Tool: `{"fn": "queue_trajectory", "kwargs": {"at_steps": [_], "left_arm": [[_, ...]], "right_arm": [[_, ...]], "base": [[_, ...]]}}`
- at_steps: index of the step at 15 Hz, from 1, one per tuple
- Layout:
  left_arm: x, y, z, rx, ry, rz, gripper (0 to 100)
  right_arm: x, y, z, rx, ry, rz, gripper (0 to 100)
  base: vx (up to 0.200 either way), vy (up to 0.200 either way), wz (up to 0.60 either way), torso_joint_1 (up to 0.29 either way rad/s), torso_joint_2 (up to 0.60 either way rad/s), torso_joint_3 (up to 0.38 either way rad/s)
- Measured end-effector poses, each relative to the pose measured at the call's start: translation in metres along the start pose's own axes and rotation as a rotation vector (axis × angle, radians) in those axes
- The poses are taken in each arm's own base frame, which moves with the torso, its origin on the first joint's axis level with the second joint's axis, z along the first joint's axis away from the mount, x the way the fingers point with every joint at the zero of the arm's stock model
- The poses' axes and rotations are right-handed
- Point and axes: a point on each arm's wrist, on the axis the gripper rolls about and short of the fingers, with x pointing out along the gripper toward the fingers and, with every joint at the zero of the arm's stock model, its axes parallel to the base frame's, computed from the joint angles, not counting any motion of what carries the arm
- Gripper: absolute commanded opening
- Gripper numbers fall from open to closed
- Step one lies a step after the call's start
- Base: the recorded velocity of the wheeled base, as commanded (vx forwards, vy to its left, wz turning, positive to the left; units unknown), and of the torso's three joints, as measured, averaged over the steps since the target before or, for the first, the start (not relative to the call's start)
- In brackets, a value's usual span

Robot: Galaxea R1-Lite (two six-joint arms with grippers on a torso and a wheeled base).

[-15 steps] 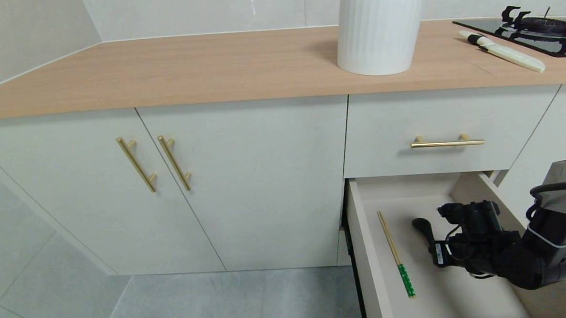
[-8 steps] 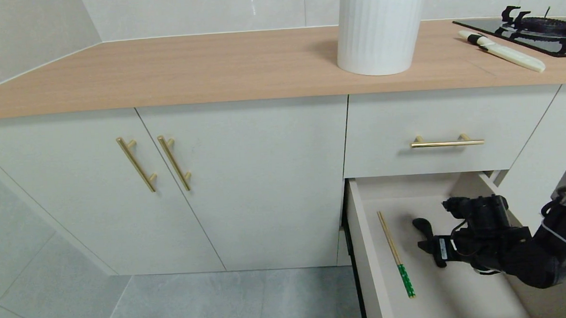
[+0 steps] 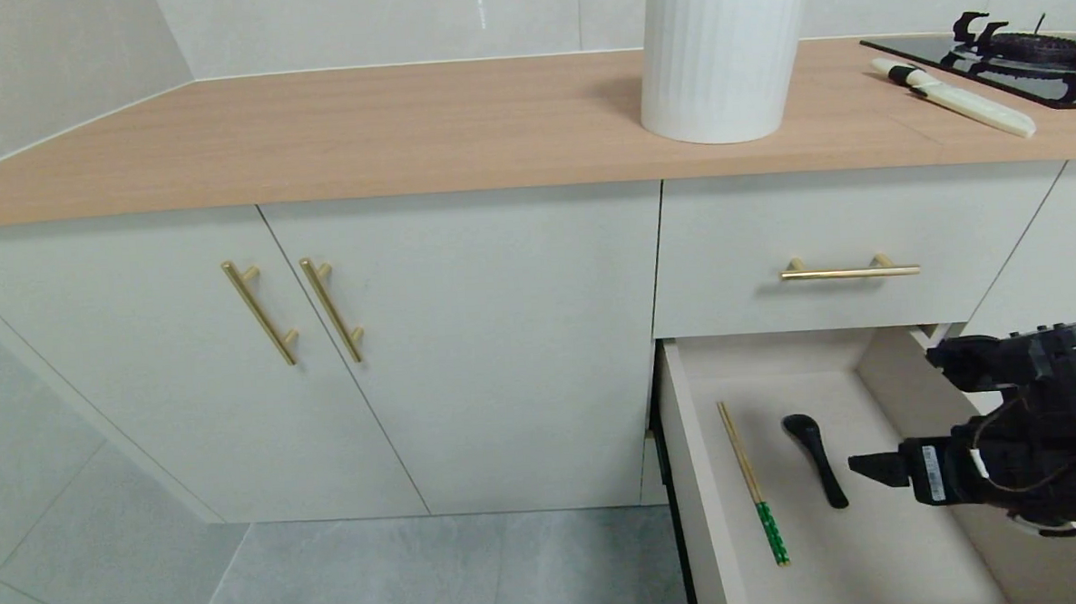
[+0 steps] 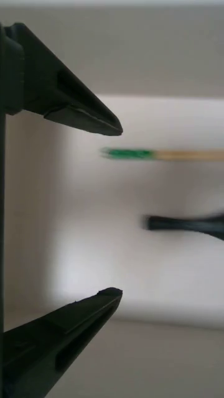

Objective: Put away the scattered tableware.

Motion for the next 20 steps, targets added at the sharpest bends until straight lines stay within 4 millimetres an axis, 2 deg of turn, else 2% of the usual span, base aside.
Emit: {"fn": "queue_trajectory", "kwargs": {"at_steps": [3,6,8,15,20], "left_arm": [[0.0,0.0,0.0,0.006,0.0,0.0,100],[0.0,0.0,0.0,0.001,0.0,0.0,100],[0.0,0.0,0.0,0.001,0.0,0.0,100],[0.0,0.0,0.0,0.002,-0.001,0.0,100],[0.0,0.0,0.0,0.001,-0.001,0.001,100]], "right_arm": [[-0.049,0.004,-0.008,-0.021,0.06,0.022,100],[-0.075,0.005,-0.003,-0.027,0.001,0.045,100],[-0.082,0.004,-0.004,-0.03,-0.017,0.05,100],[-0.095,0.01,-0.018,-0.094,0.057,0.088,100],[-0.087,0.015,-0.029,-0.148,0.205,0.08,100]], "base": [[0.0,0.0,0.0,0.0,0.0,0.0],[0.0,0.0,0.0,0.0,0.0,0.0],[0.0,0.0,0.0,0.0,0.0,0.0],[-0.2,0.0,0.0,0.002,0.0,0.002],[0.0,0.0,0.0,0.0,0.0,0.0]]}}
